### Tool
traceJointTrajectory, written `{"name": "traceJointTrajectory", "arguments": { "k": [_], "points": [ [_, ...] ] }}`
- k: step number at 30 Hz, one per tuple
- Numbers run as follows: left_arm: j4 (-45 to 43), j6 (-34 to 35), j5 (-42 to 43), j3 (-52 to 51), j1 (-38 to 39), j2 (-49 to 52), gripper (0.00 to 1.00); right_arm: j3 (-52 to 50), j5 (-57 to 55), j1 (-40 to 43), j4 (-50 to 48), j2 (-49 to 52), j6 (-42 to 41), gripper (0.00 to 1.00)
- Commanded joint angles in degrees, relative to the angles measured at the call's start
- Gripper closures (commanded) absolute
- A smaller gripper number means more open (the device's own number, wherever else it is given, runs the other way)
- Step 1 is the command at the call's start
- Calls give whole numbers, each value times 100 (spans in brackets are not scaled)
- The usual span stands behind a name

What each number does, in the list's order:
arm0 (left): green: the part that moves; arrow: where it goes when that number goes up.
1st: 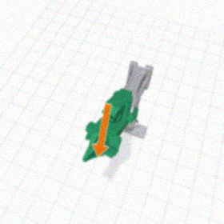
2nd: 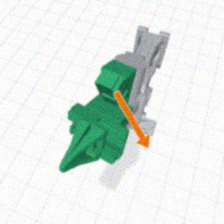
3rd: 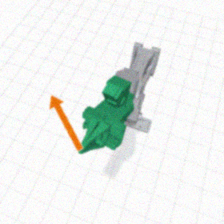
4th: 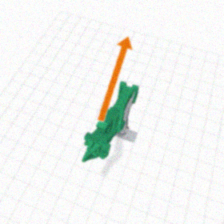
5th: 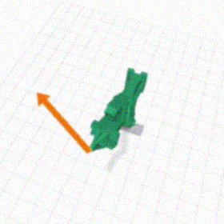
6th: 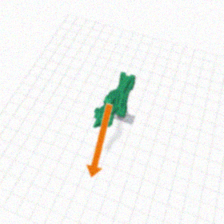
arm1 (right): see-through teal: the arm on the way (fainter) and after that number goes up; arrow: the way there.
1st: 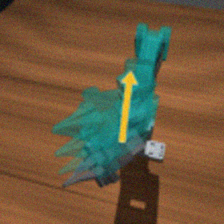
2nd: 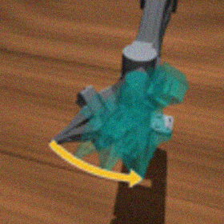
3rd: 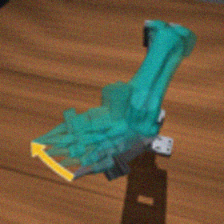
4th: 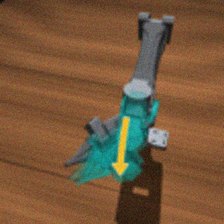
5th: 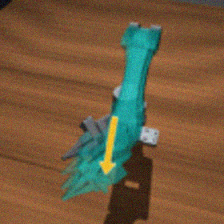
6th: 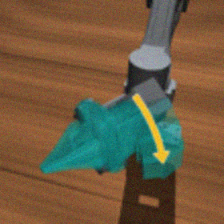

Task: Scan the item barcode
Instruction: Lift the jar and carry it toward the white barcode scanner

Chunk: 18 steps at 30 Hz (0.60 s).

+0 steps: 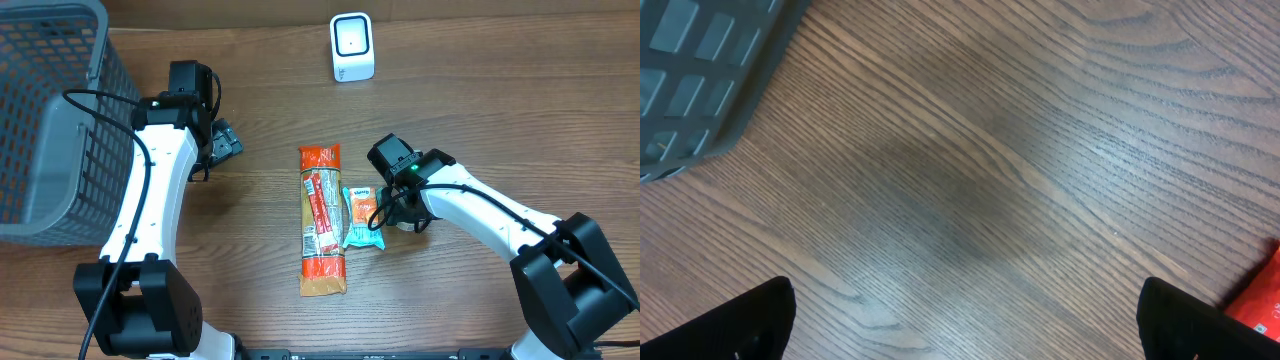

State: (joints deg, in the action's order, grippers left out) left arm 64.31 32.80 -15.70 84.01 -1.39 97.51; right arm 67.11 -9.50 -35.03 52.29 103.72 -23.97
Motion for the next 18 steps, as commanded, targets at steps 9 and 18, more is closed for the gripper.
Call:
{"name": "traceJointTrajectory", "arguments": {
  "k": [9, 18],
  "points": [
    [-7, -66, -79, 85, 24, -109, 0, 693, -92, 33, 654, -11, 155, 84],
    [-7, -68, -79, 85, 33, -109, 0, 1547, 238, 203, 1316, -293, 424, 86]
  ]
}}
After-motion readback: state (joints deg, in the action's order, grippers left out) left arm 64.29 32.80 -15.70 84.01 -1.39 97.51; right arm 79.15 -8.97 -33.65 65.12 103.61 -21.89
